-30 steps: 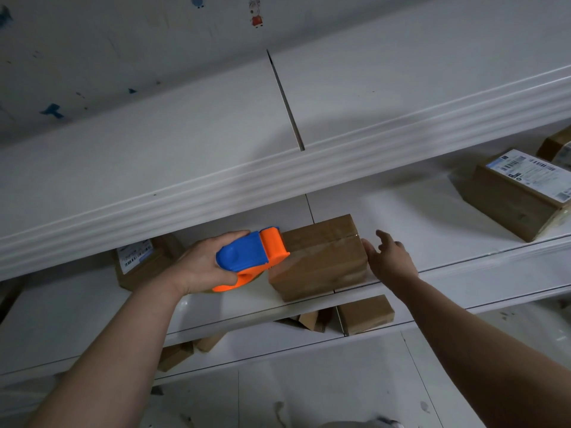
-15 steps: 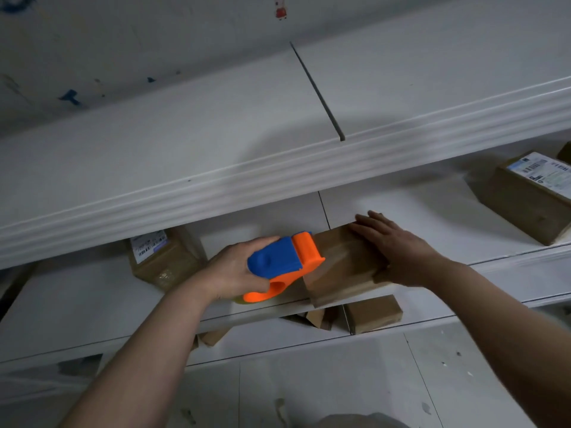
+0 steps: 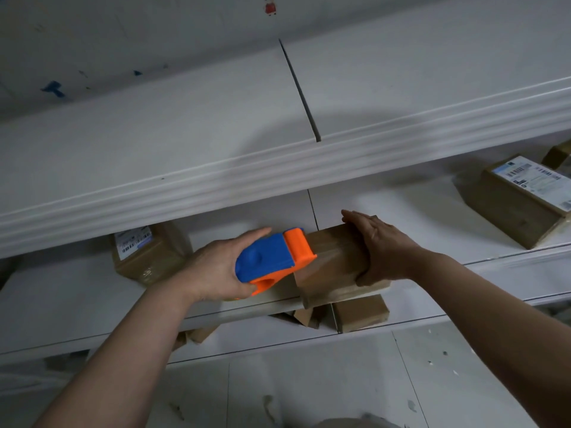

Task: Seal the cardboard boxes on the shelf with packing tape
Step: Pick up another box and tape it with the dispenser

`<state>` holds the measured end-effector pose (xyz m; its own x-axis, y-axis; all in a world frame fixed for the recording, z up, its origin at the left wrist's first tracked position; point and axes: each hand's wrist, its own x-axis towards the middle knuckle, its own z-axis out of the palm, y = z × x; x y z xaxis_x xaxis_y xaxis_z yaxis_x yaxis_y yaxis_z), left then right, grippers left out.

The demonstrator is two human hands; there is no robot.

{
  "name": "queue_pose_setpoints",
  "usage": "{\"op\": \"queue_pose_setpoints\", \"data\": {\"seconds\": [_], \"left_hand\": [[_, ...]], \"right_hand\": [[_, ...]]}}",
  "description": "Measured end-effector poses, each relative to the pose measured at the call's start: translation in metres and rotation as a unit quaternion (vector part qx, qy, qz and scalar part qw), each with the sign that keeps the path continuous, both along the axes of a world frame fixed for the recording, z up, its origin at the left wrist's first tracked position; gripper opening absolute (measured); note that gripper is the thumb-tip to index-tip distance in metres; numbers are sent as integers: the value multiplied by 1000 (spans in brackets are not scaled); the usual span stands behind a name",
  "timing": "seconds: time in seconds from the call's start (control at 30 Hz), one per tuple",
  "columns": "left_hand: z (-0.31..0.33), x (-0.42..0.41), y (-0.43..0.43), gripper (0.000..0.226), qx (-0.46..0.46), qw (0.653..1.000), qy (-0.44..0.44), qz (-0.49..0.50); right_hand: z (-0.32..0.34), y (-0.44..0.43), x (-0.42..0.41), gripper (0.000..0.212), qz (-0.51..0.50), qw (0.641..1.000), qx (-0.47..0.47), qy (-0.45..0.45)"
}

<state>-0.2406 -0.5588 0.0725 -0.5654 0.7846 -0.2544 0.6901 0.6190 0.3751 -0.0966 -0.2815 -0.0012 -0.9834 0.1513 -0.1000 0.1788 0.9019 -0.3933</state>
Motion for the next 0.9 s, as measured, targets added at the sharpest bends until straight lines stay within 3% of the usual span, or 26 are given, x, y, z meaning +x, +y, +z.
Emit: {"op": "queue_pose_setpoints", "data": {"seconds": [0.27, 0.53, 0.7, 0.9], "left_hand": [[14, -19, -32, 75, 45, 998, -37, 29], [4, -26, -67, 75, 57, 992, -95, 66], [-2, -24, -60, 77, 26, 997, -50, 49], [-22, -13, -26, 86, -91, 995, 44, 20]], "right_hand": [[-2, 5, 1, 133, 9, 1000, 2, 7], [-4, 8, -7, 141, 22, 999, 21, -10], [-5, 7, -7, 142, 24, 999, 35, -12], [-5, 5, -2, 127, 61, 993, 104, -10]]}}
